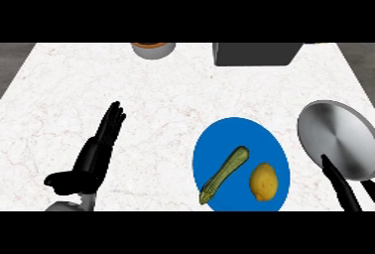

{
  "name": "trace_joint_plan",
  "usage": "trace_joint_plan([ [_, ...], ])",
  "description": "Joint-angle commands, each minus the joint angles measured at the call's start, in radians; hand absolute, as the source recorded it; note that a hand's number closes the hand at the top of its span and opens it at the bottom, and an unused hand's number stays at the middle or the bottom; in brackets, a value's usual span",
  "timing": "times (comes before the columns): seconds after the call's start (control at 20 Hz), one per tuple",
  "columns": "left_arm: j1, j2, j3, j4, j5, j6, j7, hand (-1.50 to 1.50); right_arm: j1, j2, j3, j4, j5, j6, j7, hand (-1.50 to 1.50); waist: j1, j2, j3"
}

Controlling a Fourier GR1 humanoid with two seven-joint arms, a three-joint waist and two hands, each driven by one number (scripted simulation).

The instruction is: Pick the squash from the plate and place it in the pan

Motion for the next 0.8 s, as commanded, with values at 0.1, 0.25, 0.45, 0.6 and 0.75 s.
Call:
trace_joint_plan([
  [0.1, -0.031, -0.054, -0.024, 0.034, -0.037, 0.024, 0.003, 0.0, -0.121, -0.066, 0.034, -0.039, 0.131, 0.178, 0.339, -1.5, 0.017, 0.004, 0.0],
  [0.25, -0.014, -0.021, -0.012, 0.014, -0.01, -0.027, -0.002, 0.0, -0.198, -0.06, 0.115, -0.002, 0.21, 0.277, 0.489, -1.5, 0.031, 0.005, -0.001],
  [0.45, -0.029, -0.03, -0.006, 0.063, -0.022, -0.032, -0.024, 0.0, -0.356, -0.046, 0.153, 0.119, 0.208, 0.438, 0.627, -1.5, 0.039, 0.009, 0.0],
  [0.6, -0.012, -0.021, -0.005, -0.003, -0.007, -0.038, 0.022, 0.0, -0.486, 0.052, 0.253, 0.183, 0.274, 0.522, 0.757, -1.5, 0.043, 0.003, 0.001],
  [0.75, -0.06, -0.047, 0.019, 0.086, -0.033, -0.032, -0.03, 0.0, -0.593, 0.1, 0.226, 0.292, 0.252, 0.609, 0.801, -1.5, 0.022, 0.004, 0.001],
])
